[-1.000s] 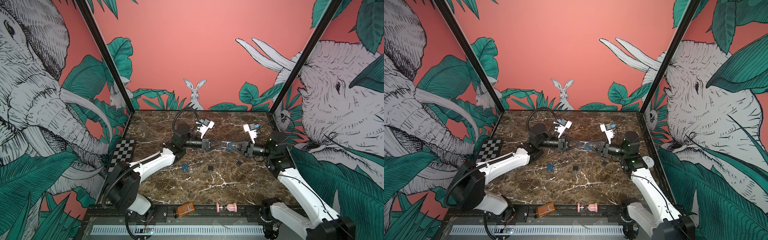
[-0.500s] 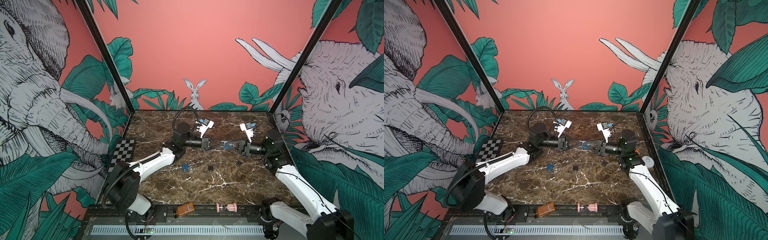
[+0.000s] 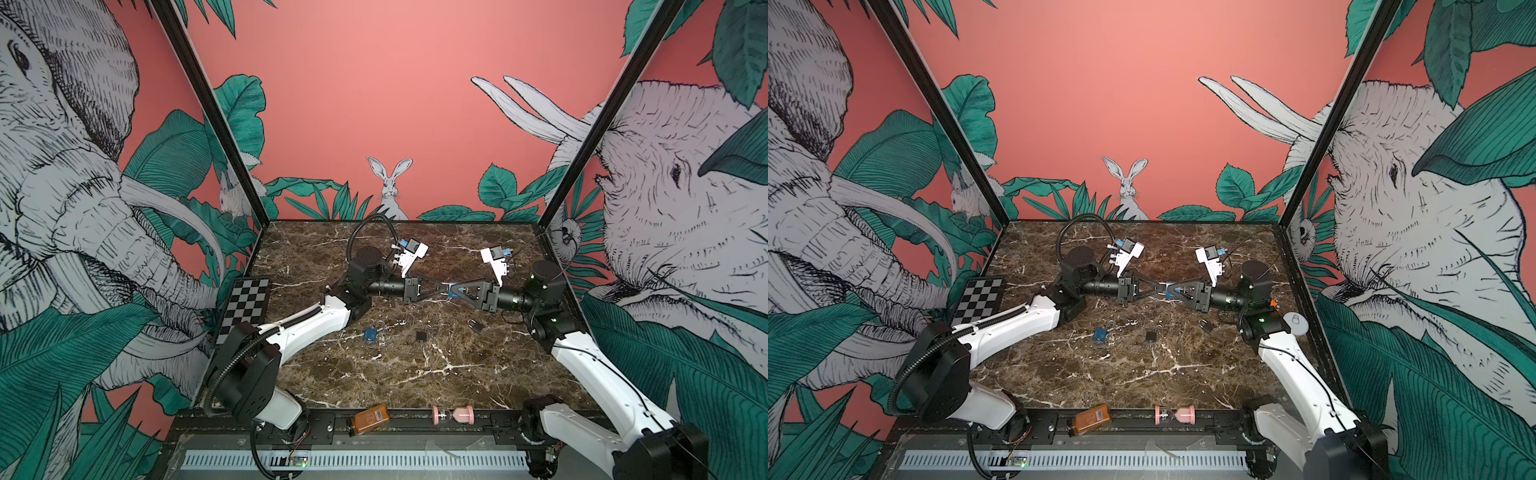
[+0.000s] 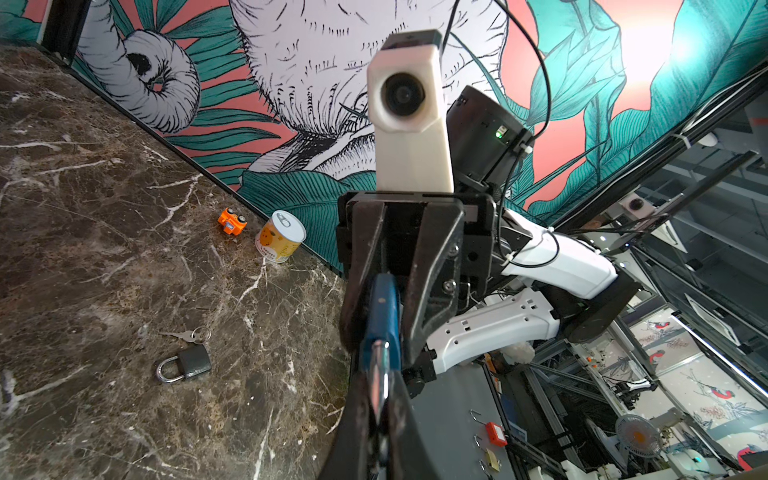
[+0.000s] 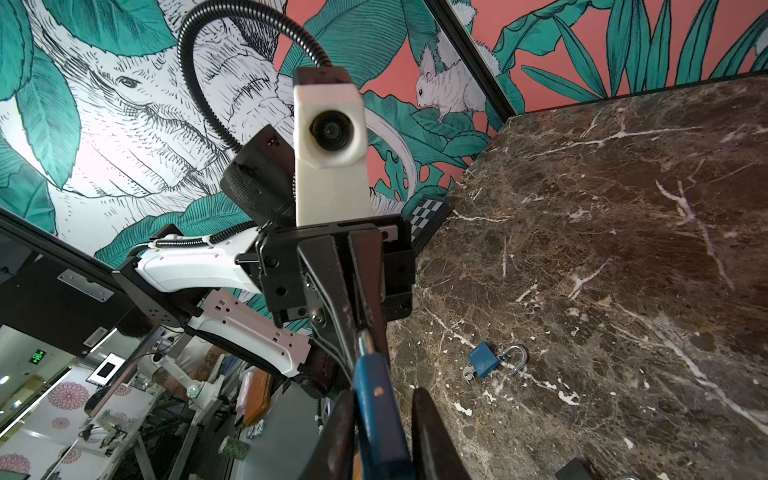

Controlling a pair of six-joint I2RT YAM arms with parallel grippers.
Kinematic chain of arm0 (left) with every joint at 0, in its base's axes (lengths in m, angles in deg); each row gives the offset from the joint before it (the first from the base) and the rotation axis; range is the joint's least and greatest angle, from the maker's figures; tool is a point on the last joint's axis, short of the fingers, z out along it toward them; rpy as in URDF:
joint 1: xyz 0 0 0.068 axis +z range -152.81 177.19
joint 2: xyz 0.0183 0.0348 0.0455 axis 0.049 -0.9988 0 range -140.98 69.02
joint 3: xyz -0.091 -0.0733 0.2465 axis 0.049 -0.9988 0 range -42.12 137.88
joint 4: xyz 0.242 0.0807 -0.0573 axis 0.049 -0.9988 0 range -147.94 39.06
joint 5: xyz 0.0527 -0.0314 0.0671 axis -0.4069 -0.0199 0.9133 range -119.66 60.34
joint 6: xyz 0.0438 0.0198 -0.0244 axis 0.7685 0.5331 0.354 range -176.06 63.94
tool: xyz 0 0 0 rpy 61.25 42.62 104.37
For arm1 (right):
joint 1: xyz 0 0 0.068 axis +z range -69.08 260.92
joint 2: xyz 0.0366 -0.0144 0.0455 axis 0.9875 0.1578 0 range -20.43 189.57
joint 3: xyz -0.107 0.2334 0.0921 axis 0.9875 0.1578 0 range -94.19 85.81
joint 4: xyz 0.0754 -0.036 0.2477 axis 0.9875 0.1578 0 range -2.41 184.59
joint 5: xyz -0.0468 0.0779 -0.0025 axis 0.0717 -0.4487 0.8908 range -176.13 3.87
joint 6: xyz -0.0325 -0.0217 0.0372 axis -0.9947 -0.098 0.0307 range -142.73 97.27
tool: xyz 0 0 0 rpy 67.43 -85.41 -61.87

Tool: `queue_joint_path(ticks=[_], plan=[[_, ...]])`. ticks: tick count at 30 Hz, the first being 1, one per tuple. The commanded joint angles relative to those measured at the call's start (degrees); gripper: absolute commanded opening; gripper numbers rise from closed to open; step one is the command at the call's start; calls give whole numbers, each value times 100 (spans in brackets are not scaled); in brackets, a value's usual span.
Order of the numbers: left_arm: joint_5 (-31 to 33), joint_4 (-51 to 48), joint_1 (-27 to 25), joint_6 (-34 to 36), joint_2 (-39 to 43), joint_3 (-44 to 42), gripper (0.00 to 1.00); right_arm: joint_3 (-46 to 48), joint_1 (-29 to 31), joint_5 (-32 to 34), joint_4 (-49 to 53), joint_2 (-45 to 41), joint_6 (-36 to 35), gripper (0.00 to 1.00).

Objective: Lock with the key

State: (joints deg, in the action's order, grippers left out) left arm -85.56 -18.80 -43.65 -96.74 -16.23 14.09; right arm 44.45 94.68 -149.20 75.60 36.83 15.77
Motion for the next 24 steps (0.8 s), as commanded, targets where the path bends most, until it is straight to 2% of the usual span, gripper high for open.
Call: queue_joint_path(ticks=[1,8,13,18,24], plan=[[-257,474,32,-53,113,-21,0,123,-128,172,-319,-140,174,24],[-264,414,229,-36,61,4,0,235,-159,60,-713,-171,412,24],[-350,503,252,-129,-21,37,0,368,-152,-96,-1332,-180,743,15],[-545,918,238,-481,-229,99,0,456,-148,-203,-1902,-162,1071,17],[-758,1407,227,-853,-391,111,0,309,-139,-285,-1674,-105,908,22]])
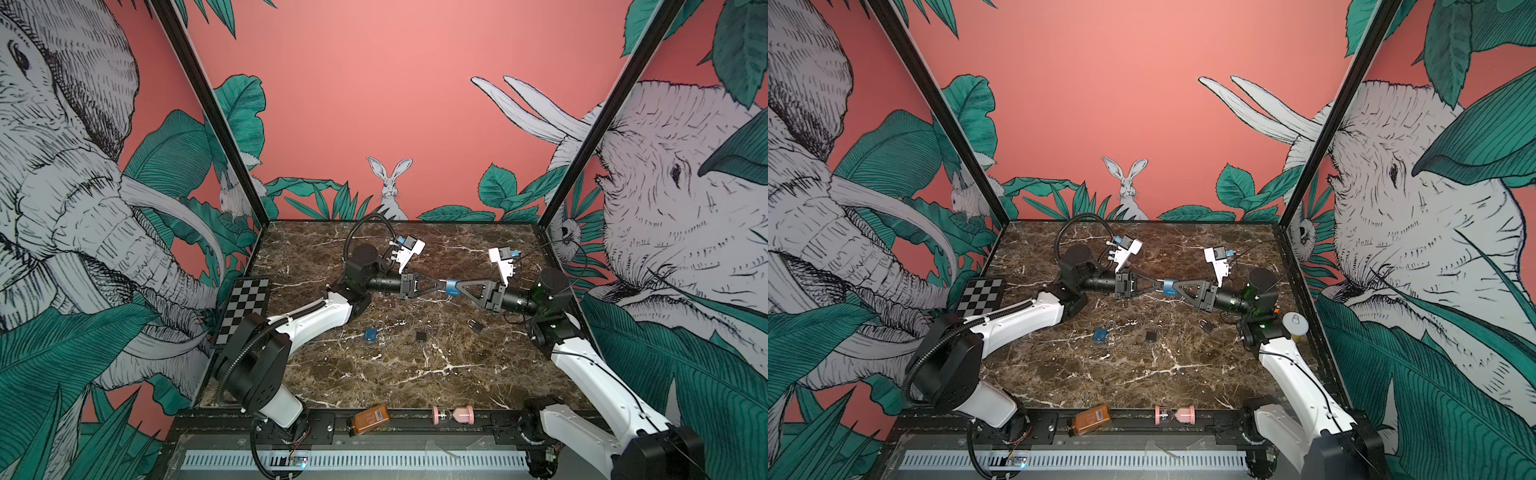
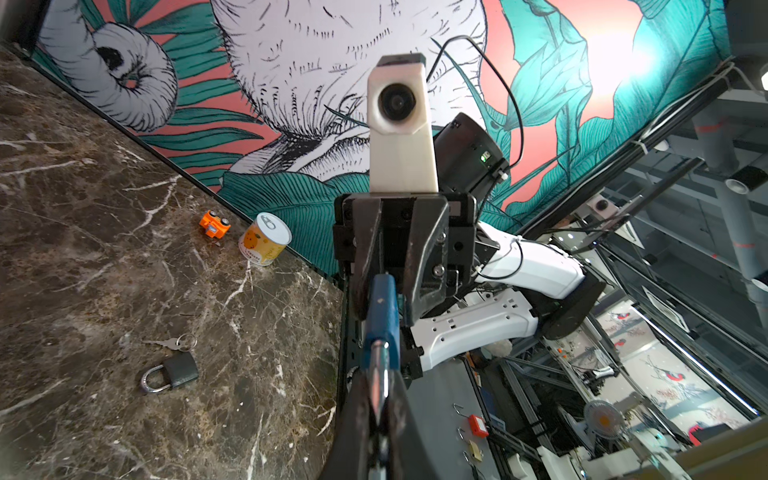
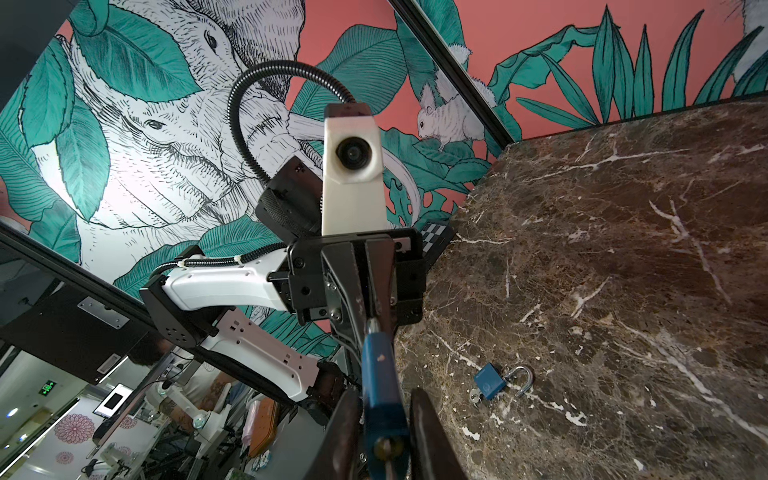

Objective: Lock with the key

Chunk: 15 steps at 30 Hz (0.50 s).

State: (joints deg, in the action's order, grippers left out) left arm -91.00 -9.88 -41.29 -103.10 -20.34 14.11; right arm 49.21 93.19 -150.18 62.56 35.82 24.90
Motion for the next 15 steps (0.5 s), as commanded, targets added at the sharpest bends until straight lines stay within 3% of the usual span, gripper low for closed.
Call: queue_joint_path(ticks=[1,15], plan=[[-211,525,-9,-223,24,109,0,-181,12,-187,-329,8,-50,22],[6,358,0,-71,47,117,0,-94,19,-358,-238,-89,-33,23]])
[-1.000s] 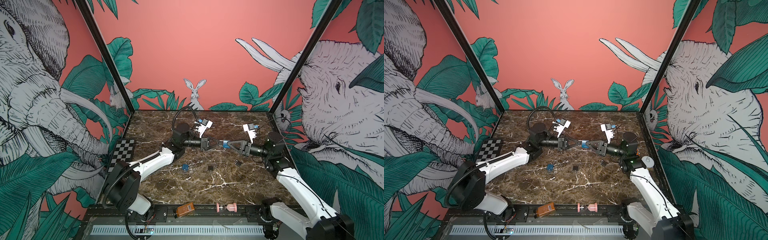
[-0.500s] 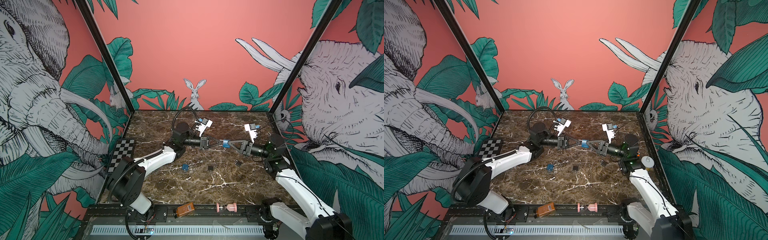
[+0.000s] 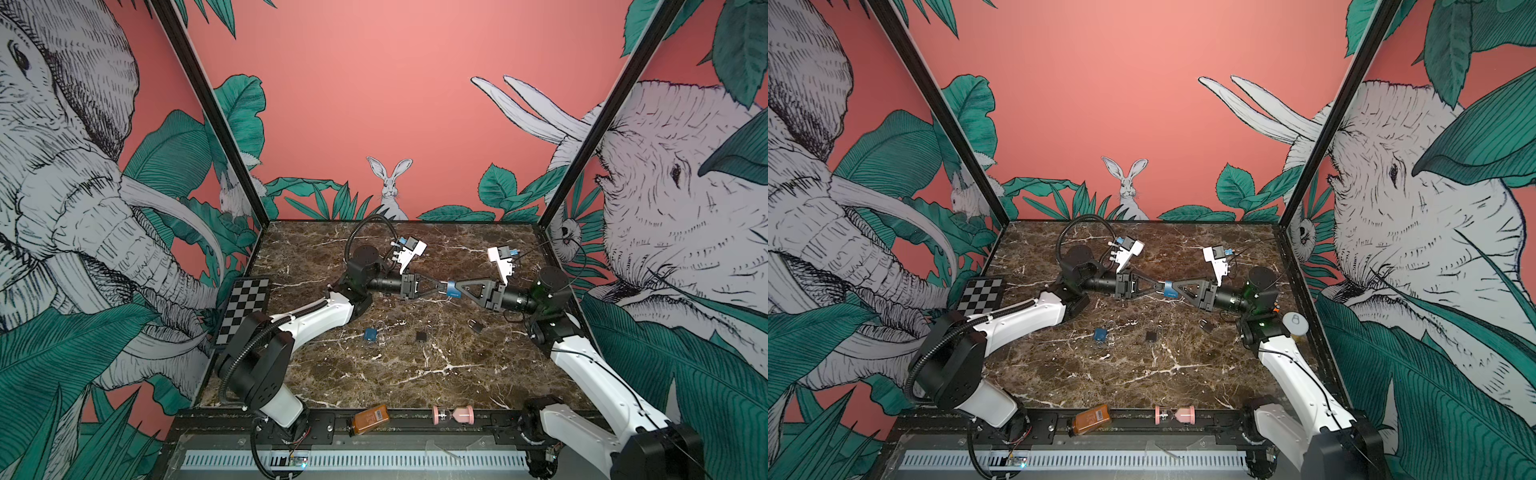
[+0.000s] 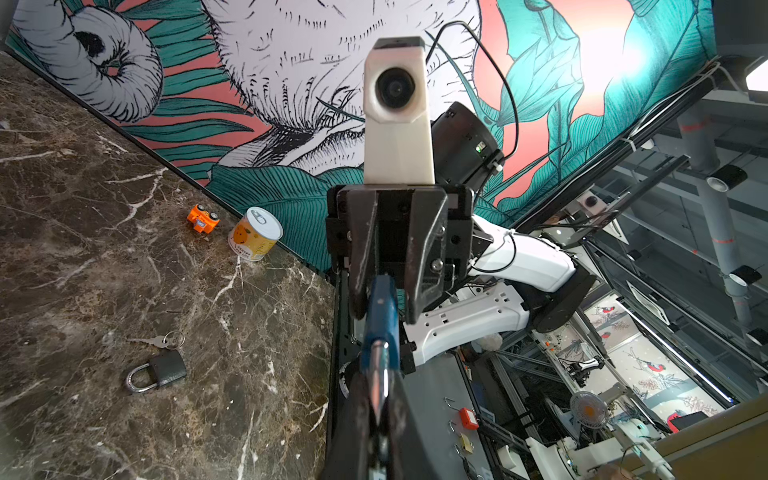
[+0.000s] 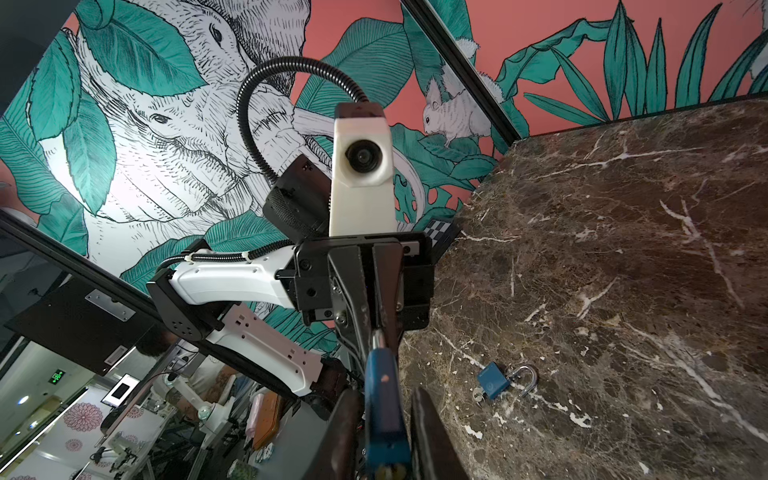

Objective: Lock with the key

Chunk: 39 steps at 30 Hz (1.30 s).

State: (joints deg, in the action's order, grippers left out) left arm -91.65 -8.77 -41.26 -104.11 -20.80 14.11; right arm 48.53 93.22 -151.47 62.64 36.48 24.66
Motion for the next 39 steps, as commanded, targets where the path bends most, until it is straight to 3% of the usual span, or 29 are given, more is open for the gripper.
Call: queue_joint_path(ticks=[1,17,22,27,29,32,35,39], plan=[[80,294,2,8,73,126,0,-2,27,-233,-246,-183,-19,23],[125,621,0,-310,-106,174,0,117,99,-392,-203,-312,-22,19],[94,651,-5,-360,-140,192,0,139,101,-367,-201,-285,-36,0],[-31,943,-3,-576,-217,222,0,159,101,-177,-205,-228,-84,0],[-110,1354,-13,-827,-270,189,22,126,94,-64,-96,-183,-172,0],[-172,1487,-9,-942,-316,192,37,113,90,24,-233,-61,-146,0],[-232,1495,-51,-954,-323,178,43,84,85,52,-349,35,-92,0],[-316,1440,-118,-922,-338,194,42,72,75,113,-360,57,-110,0]])
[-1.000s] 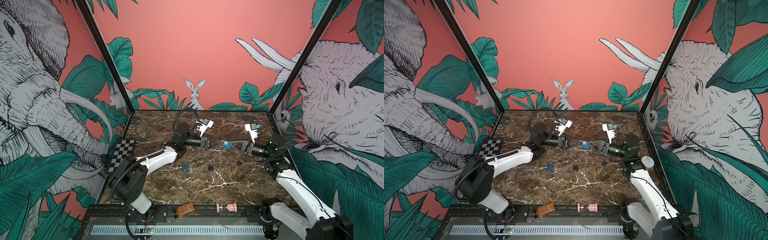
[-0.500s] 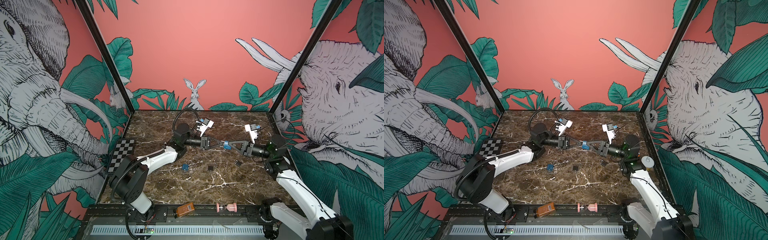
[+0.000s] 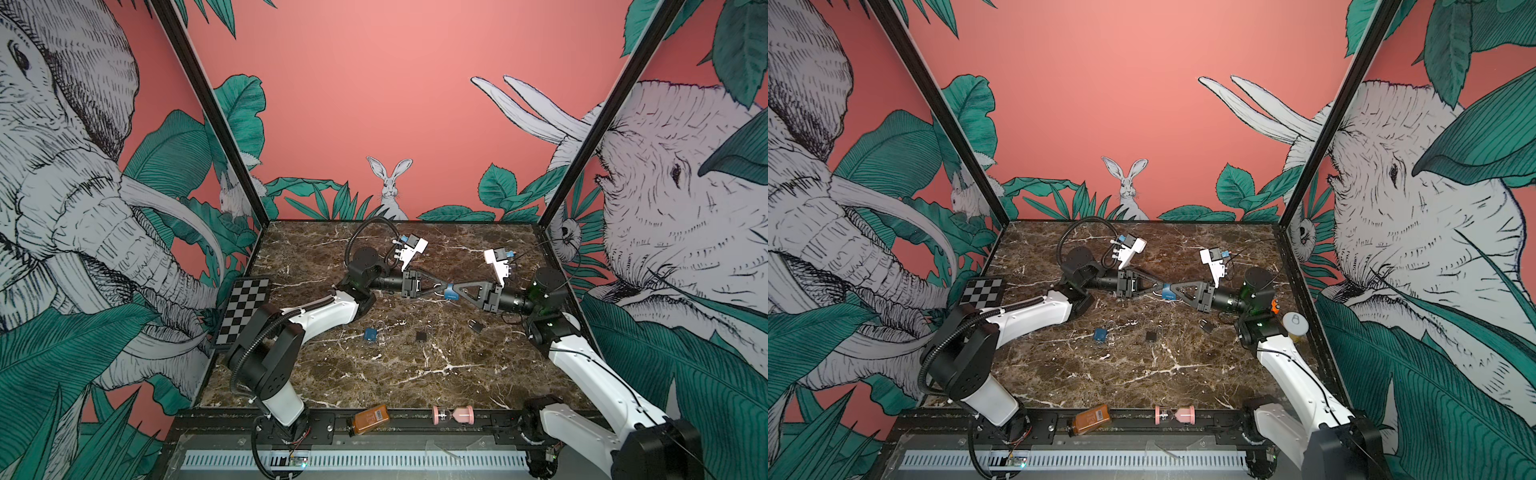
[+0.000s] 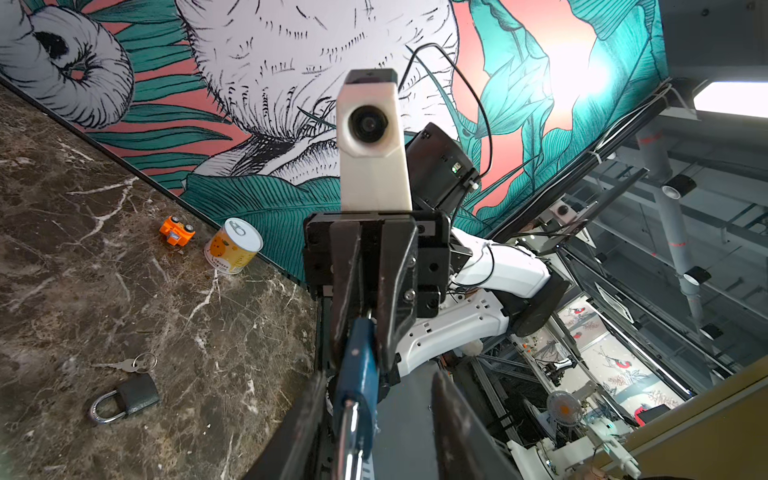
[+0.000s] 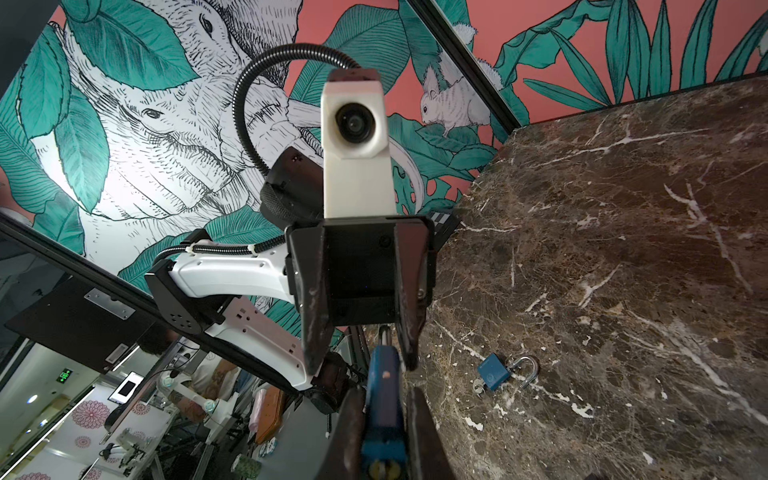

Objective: Lock with the key

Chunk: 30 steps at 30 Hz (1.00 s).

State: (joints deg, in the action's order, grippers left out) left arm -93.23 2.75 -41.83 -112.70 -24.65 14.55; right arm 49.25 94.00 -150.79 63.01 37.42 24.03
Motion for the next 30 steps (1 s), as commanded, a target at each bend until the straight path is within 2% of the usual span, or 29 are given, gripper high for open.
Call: queue_joint_path(ticks=[1,14,24,27,28,30], plan=[[-163,250,-62,-49,42,151,42,5,-12,70,-382,-41,-52,0],[-199,31,-72,-12,-97,190,40,-84,-142,247,-475,-124,16,0],[-219,-17,-74,-20,-159,299,25,-47,-144,196,-629,-70,110,0],[-232,-29,-67,-13,-193,349,23,-59,-136,200,-612,-72,96,0],[-235,-40,-250,-14,-204,362,22,-56,-139,210,-612,-72,92,0],[-236,-43,-280,-14,-230,396,22,-62,-140,239,-608,-76,79,0]])
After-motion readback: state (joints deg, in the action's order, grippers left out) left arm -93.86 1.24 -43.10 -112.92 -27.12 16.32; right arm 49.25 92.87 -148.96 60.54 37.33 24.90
